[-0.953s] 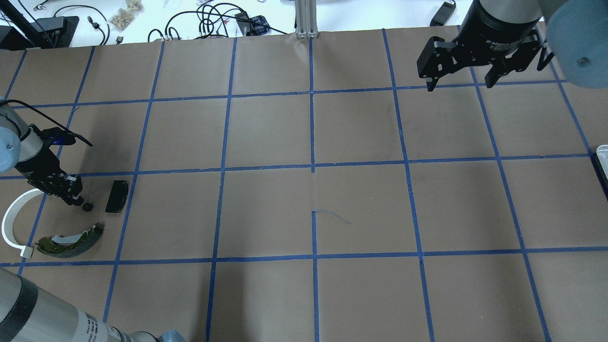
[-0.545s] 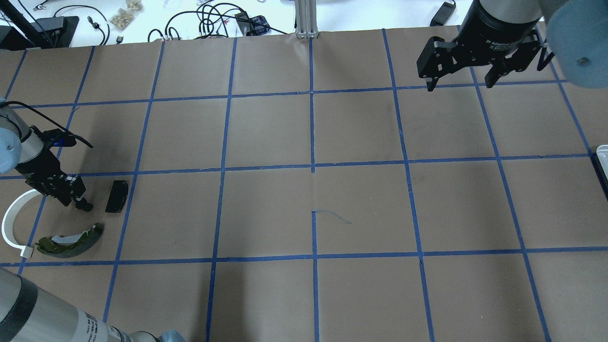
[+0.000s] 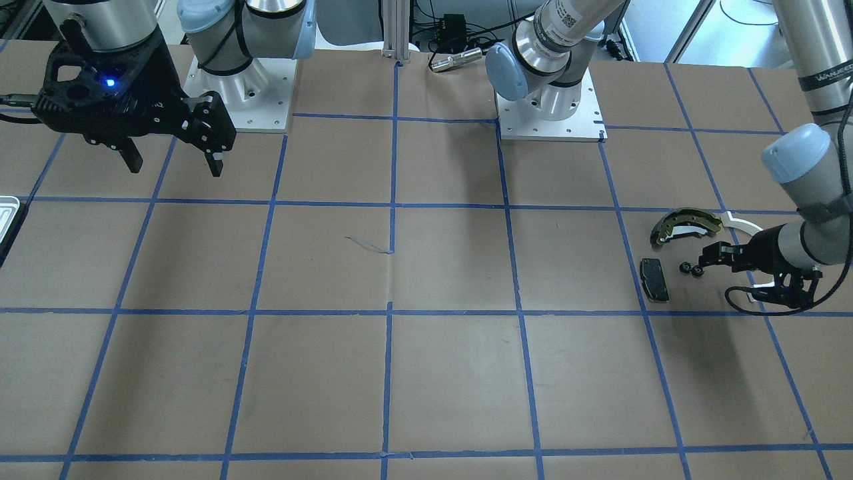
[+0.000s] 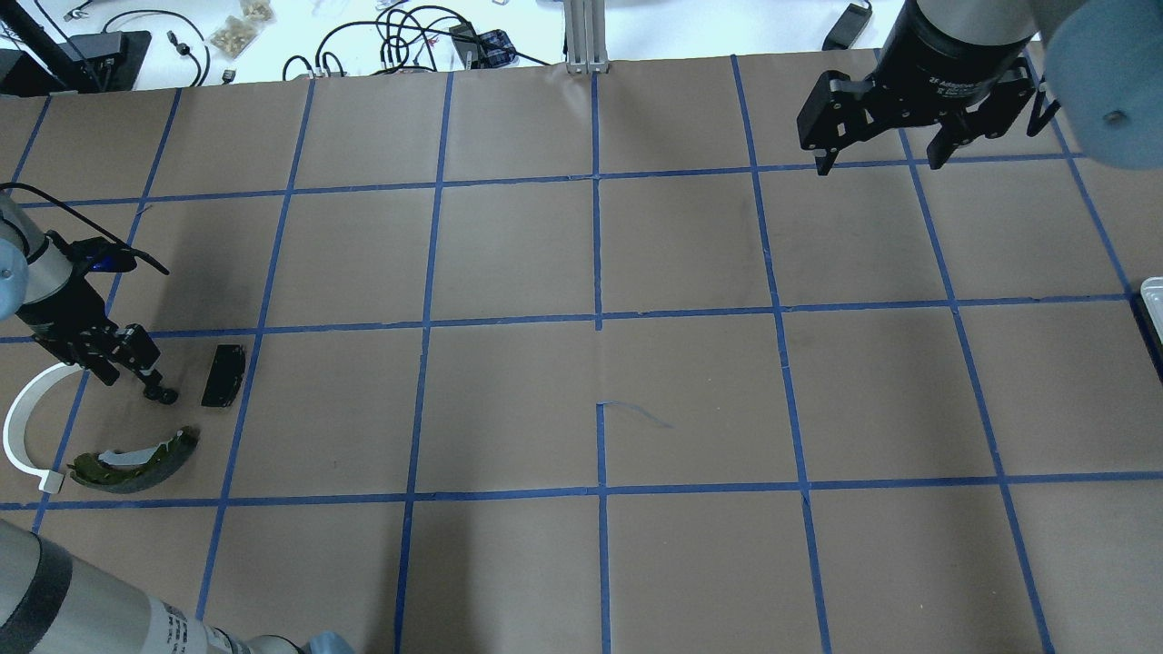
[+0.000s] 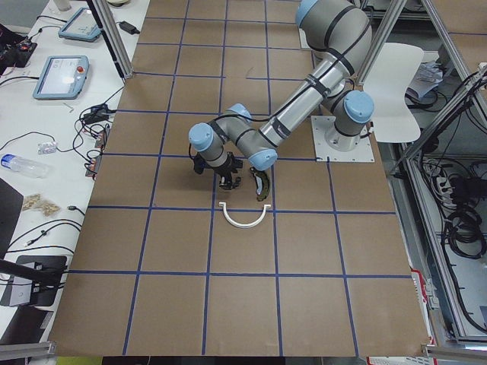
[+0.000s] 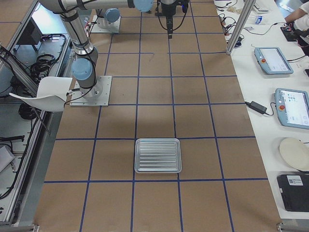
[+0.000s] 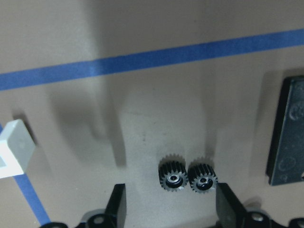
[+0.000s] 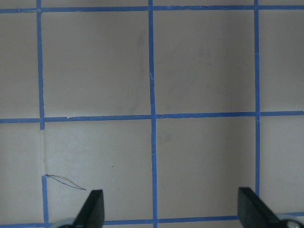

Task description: Place bearing gear from tray to pile

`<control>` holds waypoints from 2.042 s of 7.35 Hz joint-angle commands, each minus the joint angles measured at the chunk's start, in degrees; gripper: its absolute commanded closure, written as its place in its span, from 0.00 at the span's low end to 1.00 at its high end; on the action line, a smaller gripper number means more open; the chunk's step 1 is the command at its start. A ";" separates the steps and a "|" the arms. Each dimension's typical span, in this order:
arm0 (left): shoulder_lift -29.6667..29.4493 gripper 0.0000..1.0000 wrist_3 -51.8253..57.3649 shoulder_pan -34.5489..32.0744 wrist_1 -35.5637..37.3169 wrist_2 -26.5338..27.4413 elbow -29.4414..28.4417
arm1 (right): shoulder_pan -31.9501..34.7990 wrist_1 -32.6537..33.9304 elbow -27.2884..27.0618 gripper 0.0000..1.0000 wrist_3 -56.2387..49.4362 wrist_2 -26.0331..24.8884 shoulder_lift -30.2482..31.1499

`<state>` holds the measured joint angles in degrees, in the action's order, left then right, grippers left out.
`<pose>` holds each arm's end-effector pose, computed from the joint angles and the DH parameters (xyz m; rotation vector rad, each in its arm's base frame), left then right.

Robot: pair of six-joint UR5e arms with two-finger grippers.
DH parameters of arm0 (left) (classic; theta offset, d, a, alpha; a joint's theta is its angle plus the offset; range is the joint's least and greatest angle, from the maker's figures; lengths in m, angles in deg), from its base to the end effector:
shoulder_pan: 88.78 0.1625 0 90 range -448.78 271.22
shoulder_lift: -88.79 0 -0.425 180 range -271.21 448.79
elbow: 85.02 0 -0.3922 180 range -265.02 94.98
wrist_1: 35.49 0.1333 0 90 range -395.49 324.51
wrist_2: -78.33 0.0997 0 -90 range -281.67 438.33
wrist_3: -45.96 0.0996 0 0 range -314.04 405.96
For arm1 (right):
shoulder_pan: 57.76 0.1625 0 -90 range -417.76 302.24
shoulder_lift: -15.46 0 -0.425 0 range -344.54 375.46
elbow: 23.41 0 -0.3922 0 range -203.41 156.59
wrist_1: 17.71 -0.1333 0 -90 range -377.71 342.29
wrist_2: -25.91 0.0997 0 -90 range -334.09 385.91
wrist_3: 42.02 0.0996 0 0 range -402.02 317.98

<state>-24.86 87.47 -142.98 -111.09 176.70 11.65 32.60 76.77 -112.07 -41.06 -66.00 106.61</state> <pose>0.2417 -0.5382 0.2317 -0.1828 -3.0401 -0.4717 0.1331 -0.4935 0.5177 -0.0194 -3.1039 0.1896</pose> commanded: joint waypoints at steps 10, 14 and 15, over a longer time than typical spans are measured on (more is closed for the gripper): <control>16.17 0.00 -32.99 -33.15 -21.60 -9.95 -18.45 | -0.01 -0.09 -0.02 0.00 0.01 -0.02 0.00; 21.71 0.00 -32.73 -34.57 -20.99 -8.99 -10.12 | -0.28 -0.09 -0.02 0.00 -0.25 -0.11 0.00; 22.07 0.00 -32.64 -34.57 -20.90 -8.64 -10.19 | -0.19 -0.17 -0.02 0.00 -0.08 -0.11 0.00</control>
<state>-3.73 54.75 -177.51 -132.12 167.72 0.57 32.34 76.65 -112.10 -41.26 -66.10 106.60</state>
